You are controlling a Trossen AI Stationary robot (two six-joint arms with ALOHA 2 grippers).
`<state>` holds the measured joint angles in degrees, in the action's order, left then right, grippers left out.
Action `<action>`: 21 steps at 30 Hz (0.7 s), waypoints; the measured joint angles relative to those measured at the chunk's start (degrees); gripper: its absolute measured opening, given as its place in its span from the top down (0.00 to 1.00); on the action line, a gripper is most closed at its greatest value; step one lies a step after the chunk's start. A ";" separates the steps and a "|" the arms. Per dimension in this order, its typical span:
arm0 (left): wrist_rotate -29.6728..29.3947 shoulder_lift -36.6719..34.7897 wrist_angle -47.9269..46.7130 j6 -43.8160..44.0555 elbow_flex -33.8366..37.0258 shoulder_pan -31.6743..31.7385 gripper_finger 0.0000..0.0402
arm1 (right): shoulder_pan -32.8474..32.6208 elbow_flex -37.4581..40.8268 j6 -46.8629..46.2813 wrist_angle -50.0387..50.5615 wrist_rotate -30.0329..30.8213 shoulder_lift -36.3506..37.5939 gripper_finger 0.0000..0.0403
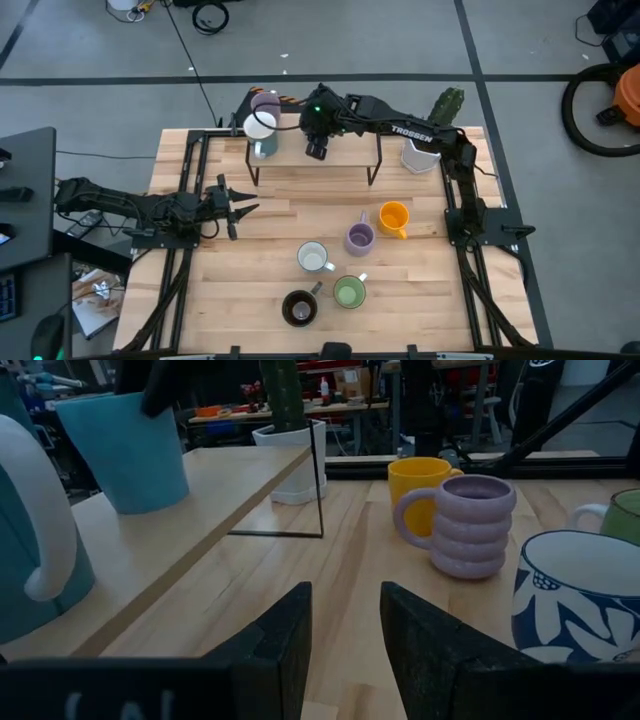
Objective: Place coffee mugs
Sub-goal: Put the blue mug on the shelf
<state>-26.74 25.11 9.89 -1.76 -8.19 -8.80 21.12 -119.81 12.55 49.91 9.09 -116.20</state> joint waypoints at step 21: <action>0.01 0.01 -0.39 -0.07 0.00 0.00 0.68 | 3.02 -0.09 6.88 2.84 -9.06 0.26 0.92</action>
<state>-26.73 25.12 9.50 -1.83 -8.19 -8.80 24.14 -119.90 19.43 52.75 0.03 -115.94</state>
